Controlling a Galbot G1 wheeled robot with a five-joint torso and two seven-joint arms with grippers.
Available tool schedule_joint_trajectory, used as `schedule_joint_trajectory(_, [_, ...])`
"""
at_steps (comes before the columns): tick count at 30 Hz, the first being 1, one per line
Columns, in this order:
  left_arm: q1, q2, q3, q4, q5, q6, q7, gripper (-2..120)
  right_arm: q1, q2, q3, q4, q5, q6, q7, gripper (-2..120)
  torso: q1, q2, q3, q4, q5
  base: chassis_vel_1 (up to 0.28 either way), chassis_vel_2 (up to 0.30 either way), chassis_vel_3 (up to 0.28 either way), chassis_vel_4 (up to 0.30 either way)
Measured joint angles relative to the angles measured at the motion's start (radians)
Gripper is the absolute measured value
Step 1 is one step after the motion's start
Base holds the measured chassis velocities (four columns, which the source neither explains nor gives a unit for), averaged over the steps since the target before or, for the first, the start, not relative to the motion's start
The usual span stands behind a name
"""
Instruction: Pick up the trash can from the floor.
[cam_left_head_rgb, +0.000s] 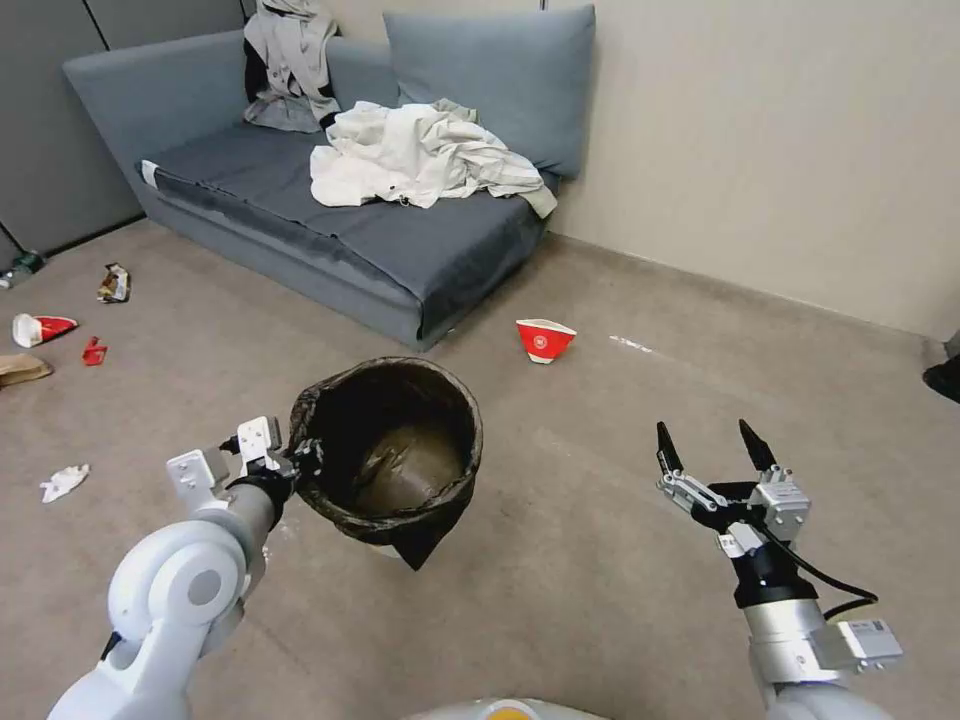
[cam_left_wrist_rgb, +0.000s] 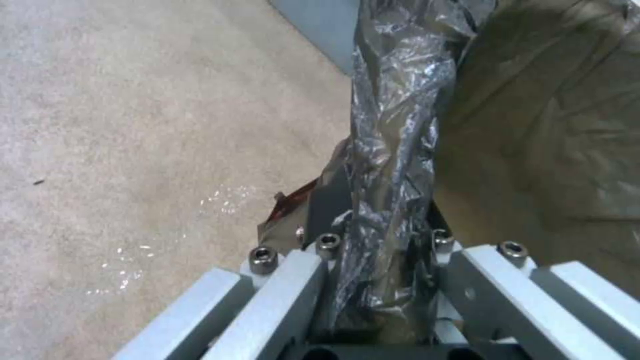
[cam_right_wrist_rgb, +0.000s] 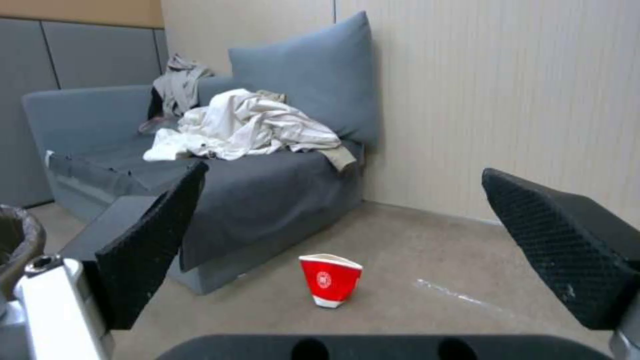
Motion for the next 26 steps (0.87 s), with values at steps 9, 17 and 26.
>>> schedule_joint_trajectory(9, [0.004, -0.001, -0.006, -0.02, -0.011, 0.0, 0.001, 3, -0.004, -0.006, 0.001, 0.004, -0.003, 0.005, 0.0, 100, 0.0, 0.0, 0.0, 0.0001, 0.0, 0.0, 0.0, 0.0, 0.0])
schedule_joint_trajectory(17, [-0.002, 0.007, -0.014, -0.024, -0.022, 0.0, 0.001, 3, -0.004, -0.006, 0.0, 0.004, -0.004, 0.005, -0.001, 100, 0.0, 0.0, 0.0, 0.0, 0.0, 0.0, 0.0, 0.0, 0.0])
schedule_joint_trajectory(26, [-0.008, 0.007, -0.011, -0.02, -0.024, 0.002, 0.001, 3, -0.005, -0.004, 0.0, 0.004, -0.01, 0.007, 0.0, 100, 0.0, 0.0, 0.0, 0.0, 0.0, 0.0, 0.0, 0.0, 0.0])
